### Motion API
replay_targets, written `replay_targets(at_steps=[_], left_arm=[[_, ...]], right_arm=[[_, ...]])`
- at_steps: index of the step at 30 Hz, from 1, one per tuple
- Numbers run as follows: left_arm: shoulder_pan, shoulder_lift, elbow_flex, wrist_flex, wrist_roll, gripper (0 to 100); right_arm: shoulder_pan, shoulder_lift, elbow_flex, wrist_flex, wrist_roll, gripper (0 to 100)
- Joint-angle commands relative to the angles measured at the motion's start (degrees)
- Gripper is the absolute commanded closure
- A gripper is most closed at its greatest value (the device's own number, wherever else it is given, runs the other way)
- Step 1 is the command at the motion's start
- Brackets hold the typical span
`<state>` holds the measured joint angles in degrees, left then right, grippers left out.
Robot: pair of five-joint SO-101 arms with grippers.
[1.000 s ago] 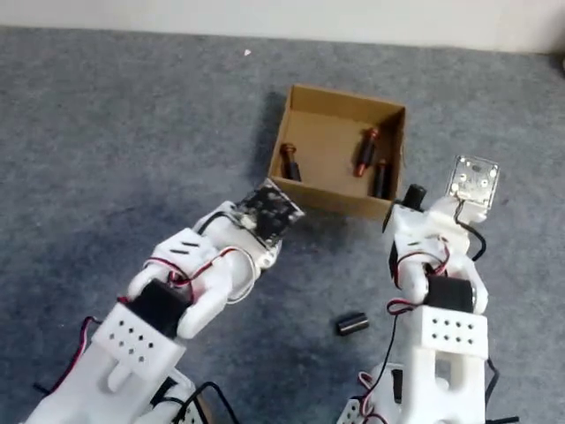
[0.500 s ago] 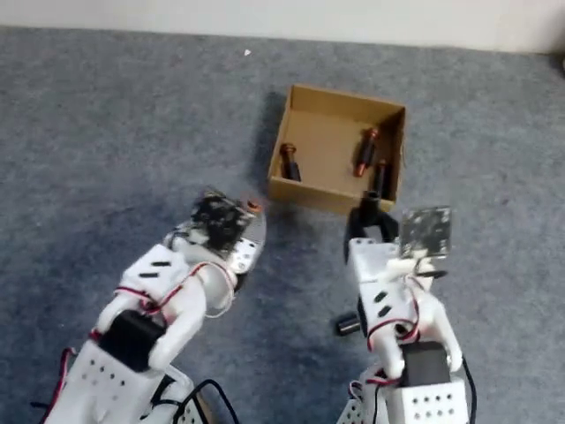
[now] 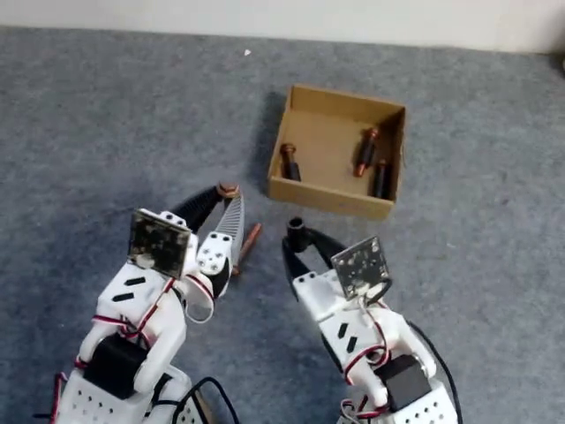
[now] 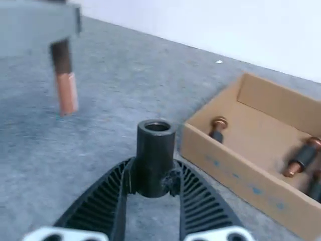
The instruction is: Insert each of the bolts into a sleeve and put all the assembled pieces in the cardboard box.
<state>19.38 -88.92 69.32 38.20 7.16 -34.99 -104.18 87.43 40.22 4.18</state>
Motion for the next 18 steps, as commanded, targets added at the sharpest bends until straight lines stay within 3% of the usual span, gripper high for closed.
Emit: replay_targets(at_steps=[1, 7, 15, 18], left_arm=[[-0.48, -0.92, -1.01, -5.01, 3.52, 99], [-0.48, -0.92, -1.1, -7.21, 8.7, 91], [5.76, -0.92, -1.8, -8.79, 8.79, 91], [7.6, -0.92, -1.63, -8.7, 8.79, 91]], right_arm=[[-3.03, -0.92, -0.48, -0.31, 0.7, 99.3], [-4.26, -0.92, -0.48, -0.31, 0.7, 99.3], [-5.32, -0.92, 3.82, -5.49, 1.05, 99.3], [-6.2, -0.92, 6.64, -7.87, 5.8, 99.3]])
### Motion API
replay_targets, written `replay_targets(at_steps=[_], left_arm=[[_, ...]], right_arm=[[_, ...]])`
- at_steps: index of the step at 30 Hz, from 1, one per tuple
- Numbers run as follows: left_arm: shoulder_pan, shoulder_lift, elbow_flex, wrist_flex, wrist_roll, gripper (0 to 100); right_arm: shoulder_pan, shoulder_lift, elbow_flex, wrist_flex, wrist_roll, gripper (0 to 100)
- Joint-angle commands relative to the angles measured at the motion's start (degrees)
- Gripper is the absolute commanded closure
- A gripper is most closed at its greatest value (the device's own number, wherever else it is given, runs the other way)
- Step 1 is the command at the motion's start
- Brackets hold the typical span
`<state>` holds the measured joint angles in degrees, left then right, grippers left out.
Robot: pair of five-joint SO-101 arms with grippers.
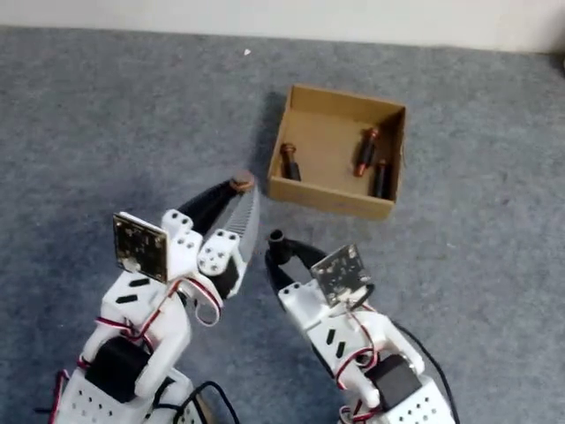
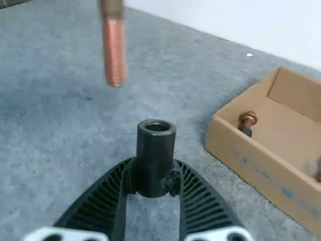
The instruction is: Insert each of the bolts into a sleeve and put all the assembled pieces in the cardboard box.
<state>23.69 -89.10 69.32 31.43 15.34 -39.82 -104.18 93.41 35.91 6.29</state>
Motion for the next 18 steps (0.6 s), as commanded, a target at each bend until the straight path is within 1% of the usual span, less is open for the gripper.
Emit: replay_targets(at_steps=[1, 5, 9, 12, 14, 18], left_arm=[[3.47, -0.75, -1.54, -1.93, 0.62, 92], [3.3, -0.75, -1.54, -1.93, 0.53, 97], [3.47, -0.75, 0.04, -2.55, 0.53, 97], [3.47, -0.92, 2.51, -5.19, 0.7, 97], [4.79, -1.19, 3.91, -6.59, 0.7, 97], [7.08, -1.27, 5.14, -6.68, 0.62, 98]], right_arm=[[-1.89, -0.92, 0.92, -3.65, 4.57, 99.3], [-2.86, -0.92, 1.19, -3.65, 4.84, 99.3], [-2.86, -0.92, 1.19, -3.65, 4.92, 99.3], [-2.86, -0.92, 1.19, -3.74, 4.92, 99.3], [-2.77, -0.92, 1.1, -3.74, 4.92, 99.3], [-2.42, -0.92, 1.1, -3.74, 4.92, 99.3]])
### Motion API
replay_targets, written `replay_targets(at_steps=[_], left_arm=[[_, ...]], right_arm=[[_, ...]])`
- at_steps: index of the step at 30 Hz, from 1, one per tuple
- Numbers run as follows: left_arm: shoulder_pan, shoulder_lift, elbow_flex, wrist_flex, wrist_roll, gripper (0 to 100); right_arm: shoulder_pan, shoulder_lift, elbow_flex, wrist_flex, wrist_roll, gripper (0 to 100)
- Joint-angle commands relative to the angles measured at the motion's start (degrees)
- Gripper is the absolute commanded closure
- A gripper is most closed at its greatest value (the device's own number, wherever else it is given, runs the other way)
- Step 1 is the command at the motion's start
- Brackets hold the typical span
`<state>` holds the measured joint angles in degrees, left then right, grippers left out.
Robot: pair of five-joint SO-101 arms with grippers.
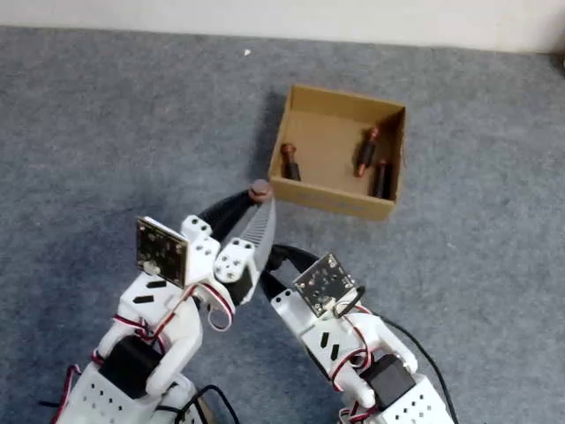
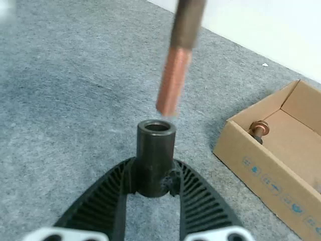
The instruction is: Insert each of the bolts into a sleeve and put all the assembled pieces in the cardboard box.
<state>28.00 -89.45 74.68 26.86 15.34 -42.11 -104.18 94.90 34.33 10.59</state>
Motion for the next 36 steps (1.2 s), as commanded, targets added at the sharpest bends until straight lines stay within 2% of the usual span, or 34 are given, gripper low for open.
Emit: replay_targets(at_steps=[1, 10, 22, 29, 36], left_arm=[[2.68, -0.92, -0.22, -2.2, 0.62, 99], [2.68, -0.92, 1.45, -1.93, 0.62, 99], [3.03, -0.92, 4.88, -2.02, 0.53, 99], [2.77, -0.92, 6.64, -5.8, 0.53, 99], [6.64, -0.92, 7.08, -4.84, 0.62, 99]], right_arm=[[-0.13, -0.92, -0.4, -2.15, 0.62, 99.3], [2.95, -0.92, -1.54, -2.15, 0.35, 99.3], [2.86, -0.92, -2.33, -2.07, 0.62, 99.3], [2.86, -0.92, -2.33, -1.89, 0.7, 99.3], [3.47, -0.92, -4.53, -2.07, 0.7, 99.3]])
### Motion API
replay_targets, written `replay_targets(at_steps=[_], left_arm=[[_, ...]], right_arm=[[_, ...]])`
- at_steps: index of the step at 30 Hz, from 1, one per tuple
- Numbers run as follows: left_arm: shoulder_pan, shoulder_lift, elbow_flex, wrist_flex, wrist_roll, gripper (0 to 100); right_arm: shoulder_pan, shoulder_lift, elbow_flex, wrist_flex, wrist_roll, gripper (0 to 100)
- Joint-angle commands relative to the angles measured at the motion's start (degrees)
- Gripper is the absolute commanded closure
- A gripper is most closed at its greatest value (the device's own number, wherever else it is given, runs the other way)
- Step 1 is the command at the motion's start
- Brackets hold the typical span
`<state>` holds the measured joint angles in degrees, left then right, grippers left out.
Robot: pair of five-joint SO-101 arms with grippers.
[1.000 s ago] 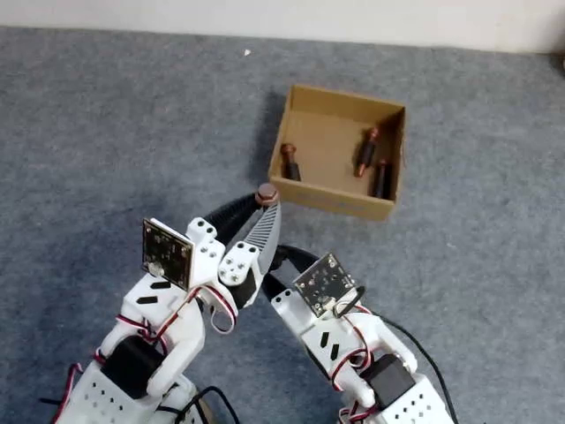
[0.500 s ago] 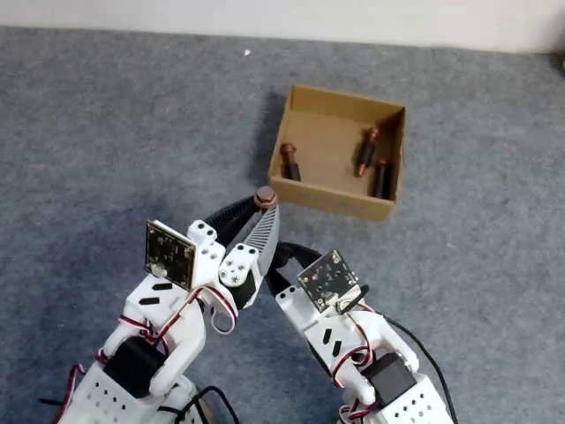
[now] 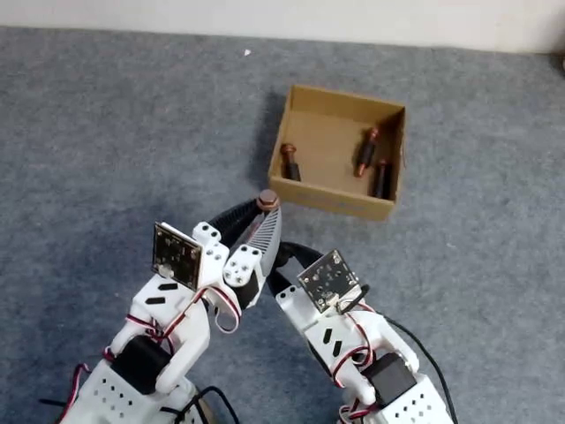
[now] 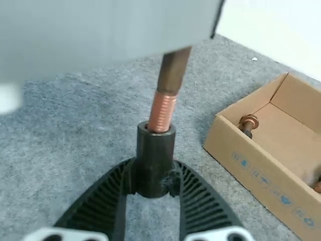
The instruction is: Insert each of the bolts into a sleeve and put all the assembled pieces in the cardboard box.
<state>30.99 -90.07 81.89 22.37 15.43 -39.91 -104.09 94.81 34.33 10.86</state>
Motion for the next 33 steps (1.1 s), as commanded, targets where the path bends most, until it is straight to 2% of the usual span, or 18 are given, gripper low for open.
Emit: replay_targets(at_steps=[1, 6, 9, 12, 23, 27, 33], left_arm=[[3.82, -0.31, -0.04, -0.18, 0.53, 99], [3.74, -0.31, 0.04, 0.35, 0.53, 98], [3.74, -0.31, 0.04, 1.05, 0.7, 93], [3.74, -0.31, -0.75, 5.19, 0.62, 88], [3.74, -0.31, -4.35, 13.8, 0.26, 80], [3.74, -0.31, -4.53, 14.77, -4.66, 80], [1.54, -0.4, -4.97, 18.64, -9.85, 83]], right_arm=[[2.24, -1.01, -4.88, -1.98, 0.26, 99.3], [6.99, -1.01, -6.02, -1.98, 0.0, 99.3], [7.25, -1.01, -6.02, -1.98, 0.0, 99.3], [7.16, -1.01, -6.02, -1.98, 0.0, 99.3], [7.34, -1.01, -6.02, -1.98, 0.0, 99.3], [8.22, -1.01, -5.67, -1.98, 0.0, 99.3], [14.55, -1.01, -5.49, -2.15, 0.0, 99.3]])
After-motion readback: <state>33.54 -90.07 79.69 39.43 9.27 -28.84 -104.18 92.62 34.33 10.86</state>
